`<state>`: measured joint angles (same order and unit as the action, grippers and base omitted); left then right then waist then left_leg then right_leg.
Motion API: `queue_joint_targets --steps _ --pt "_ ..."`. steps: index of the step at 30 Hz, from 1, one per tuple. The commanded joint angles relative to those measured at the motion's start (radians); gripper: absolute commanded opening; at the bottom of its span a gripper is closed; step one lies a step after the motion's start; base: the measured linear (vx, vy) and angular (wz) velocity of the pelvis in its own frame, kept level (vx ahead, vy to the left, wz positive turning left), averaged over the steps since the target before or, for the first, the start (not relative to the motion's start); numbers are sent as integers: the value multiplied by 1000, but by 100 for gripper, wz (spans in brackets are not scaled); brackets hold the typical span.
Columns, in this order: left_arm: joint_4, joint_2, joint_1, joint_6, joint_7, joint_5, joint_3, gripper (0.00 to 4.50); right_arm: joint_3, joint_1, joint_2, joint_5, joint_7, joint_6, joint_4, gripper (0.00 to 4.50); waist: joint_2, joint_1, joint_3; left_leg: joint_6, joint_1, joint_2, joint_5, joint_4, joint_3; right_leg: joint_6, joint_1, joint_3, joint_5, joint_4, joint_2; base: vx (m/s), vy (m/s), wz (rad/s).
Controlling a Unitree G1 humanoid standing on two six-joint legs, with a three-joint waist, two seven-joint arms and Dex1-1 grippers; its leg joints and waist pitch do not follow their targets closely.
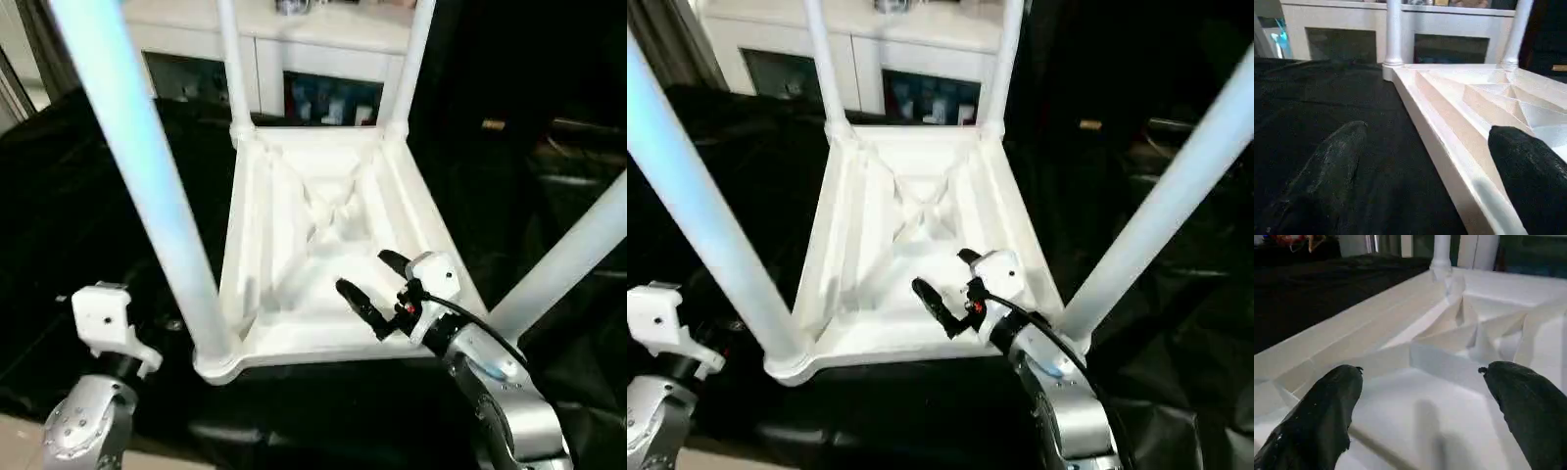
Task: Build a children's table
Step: Rotate table base
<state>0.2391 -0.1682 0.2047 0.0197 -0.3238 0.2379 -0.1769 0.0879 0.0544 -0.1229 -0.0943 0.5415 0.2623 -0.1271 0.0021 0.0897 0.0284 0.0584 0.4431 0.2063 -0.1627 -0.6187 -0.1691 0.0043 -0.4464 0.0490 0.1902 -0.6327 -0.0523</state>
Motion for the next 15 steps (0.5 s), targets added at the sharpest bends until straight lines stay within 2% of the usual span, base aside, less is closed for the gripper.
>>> queue_joint_targets --steps 1,2,3,4,5,6,7,8,9,10,11,12,13,14,15 --pt "18 2 12 8 8 -21 18 449 7 0 -1 -17 -7 16 -32 450 10 0 -79 -239 -12 -22 222 23 -4 -268 25 0 -495 63 -27 -90 31 2" --pt "17 2 12 10 11 -25 20 449 7 0 -1 -18 -8 18 -32 450 12 -2 -61 -212 -20 -4 -75 39 -7 -252 17 3 -105 104 -39 -123 37 2" --pt "13 0 9 12 16 -34 22 449 5 2 -2 -20 -8 20 -32 450 19 -4 -51 -171 -37 7 -244 53 -2 -228 18 9 135 116 -46 -154 51 -4" --pt "9 1 6 10 16 -40 22 449 3 2 -1 -21 -10 24 -34 450 19 -18 -24 -67 -68 14 -516 63 4 -112 11 26 543 148 -48 -154 51 -4" --pt "8 1 5 10 16 -41 22 449 2 2 -1 -21 -10 25 -34 450 24 -29 -7 -9 -89 17 -643 71 16 -38 3 48 689 165 -42 -163 42 -15" --pt "2 1 -2 7 18 -47 23 449 0 3 -2 -22 -13 29 -35 450 42 -41 19 56 -91 41 -882 131 29 50 32 118 743 163 4 -164 52 -12" --pt "-2 -2 -9 7 20 -50 24 449 -2 4 -3 -23 -18 33 -35 450 50 39 23 108 84 69 -1027 238 -13 -36 183 90 379 -154 -10 -164 52 -12" --pt "-7 -5 -18 8 24 -55 26 449 -3 4 -3 -24 -24 34 -35 450 64 116 0 85 62 39 -943 233 -95 -39 160 51 395 -174 5 -143 2 9" --pt "-7 -5 -18 8 24 -55 26 449 -3 4 -3 -24 -24 34 -35 450 17 69 -17 78 6 43 -753 180 -88 -8 146 -18 596 -146 -31 -63 -37 12" --pt "-8 -7 -22 9 30 -57 28 449 -5 5 -3 -25 -28 34 -34 450 -30 52 26 56 -133 -5 -268 -157 13 25 -62 -105 1205 189 -221 -61 -121 15" --pt "-10 -8 -24 10 36 -62 30 449 -6 4 -3 -23 -33 34 -34 450 -17 48 15 6 -69 -12 -106 -148 76 -31 12 -148 1213 176 -225 0 0 0" --pt "-12 -7 -25 7 48 -74 34 449 -9 2 -3 -23 -37 31 -33 450 -23 66 24 17 -10 -46 -46 -113 101 -73 103 -108 990 134 -174 0 0 0" --pt "-12 -7 -25 7 49 -76 34 449 -9 2 -4 -24 -38 31 -32 450 4 74 7 65 -71 -5 -187 -4 91 -114 91 -64 704 82 -112 -24 70 0" --pt "-12 -6 -25 4 56 -83 36 449 -12 1 -4 -25 -40 28 -31 450 28 64 -13 72 -136 45 -332 58 92 -137 59 -53 324 38 -51 -127 10 33" --pt "-9 0 -20 -8 58 -85 39 449 -20 -3 0 -32 -46 19 -29 450 25 46 -19 61 -120 49 -347 79 95 -150 84 -46 205 26 -53 -137 5 24"
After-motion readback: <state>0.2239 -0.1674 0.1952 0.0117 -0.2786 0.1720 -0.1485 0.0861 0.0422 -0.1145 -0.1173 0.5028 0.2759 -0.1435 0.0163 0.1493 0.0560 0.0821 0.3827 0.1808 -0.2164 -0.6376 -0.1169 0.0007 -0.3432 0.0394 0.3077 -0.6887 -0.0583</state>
